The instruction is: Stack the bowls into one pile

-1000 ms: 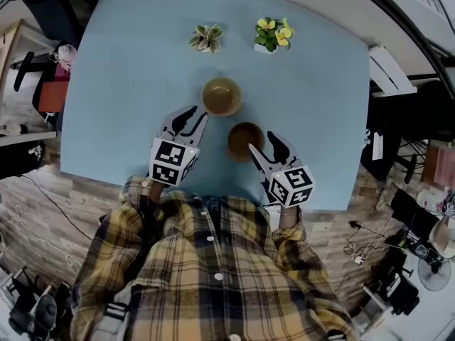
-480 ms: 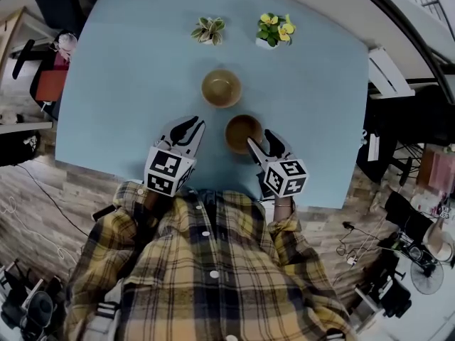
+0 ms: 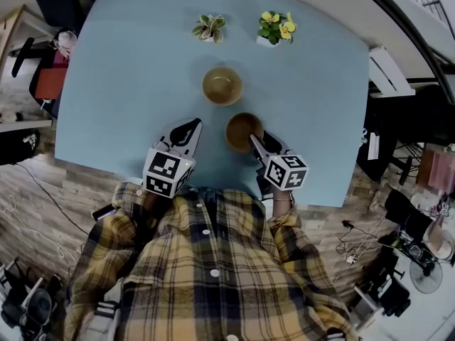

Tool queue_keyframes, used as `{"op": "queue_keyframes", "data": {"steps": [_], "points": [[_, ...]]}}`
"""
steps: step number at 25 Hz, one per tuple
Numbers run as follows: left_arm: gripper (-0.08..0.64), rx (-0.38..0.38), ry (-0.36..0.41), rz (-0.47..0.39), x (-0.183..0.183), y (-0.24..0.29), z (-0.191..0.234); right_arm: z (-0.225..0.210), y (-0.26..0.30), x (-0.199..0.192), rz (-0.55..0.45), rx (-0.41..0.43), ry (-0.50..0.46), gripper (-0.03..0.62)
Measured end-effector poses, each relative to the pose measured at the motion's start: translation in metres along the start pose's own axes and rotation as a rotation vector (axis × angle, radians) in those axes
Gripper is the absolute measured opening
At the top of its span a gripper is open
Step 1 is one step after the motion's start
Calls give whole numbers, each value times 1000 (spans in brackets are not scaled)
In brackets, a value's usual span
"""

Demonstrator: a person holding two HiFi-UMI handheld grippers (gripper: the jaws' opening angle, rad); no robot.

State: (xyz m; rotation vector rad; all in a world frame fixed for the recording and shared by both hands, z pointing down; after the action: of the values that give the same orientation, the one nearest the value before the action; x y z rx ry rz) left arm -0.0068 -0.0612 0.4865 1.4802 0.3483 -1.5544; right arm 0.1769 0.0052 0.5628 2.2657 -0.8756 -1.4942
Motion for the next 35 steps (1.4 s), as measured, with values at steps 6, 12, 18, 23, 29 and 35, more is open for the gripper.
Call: {"op": "queue_keyframes", "data": {"steps": [6, 12, 18, 23, 29, 35], "points": [[-9, 8, -3, 5, -1, 0, 3, -7, -3, -1, 12, -24, 119, 33], [-9, 20, -10, 15, -4, 1, 8, -9, -4, -1, 11, -3, 233, 23], [-9, 38, -19, 17, -5, 1, 14, -7, -4, 14, -23, 17, 263, 23], [-9, 41, -28, 18, -5, 2, 16, -1, 5, 35, -39, 49, 232, 23], [-9, 40, -36, 22, -6, 3, 17, 8, 22, 77, -68, 82, 150, 23], [-9, 43, -45, 24, -7, 4, 20, 22, 50, 112, -76, 93, 37, 23]]}}
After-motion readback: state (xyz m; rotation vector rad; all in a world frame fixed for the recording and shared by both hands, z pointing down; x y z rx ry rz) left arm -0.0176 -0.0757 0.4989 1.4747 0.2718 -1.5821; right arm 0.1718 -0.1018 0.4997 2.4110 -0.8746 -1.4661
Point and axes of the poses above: the fingertips, and each gripper's own axes: y forward along the fingers, z to its left, x out of its top, the point moved 2 cm from there along -y, backward along the fingers, and after that the axes turned 7 degrees about -z, right-handed, at the moved point
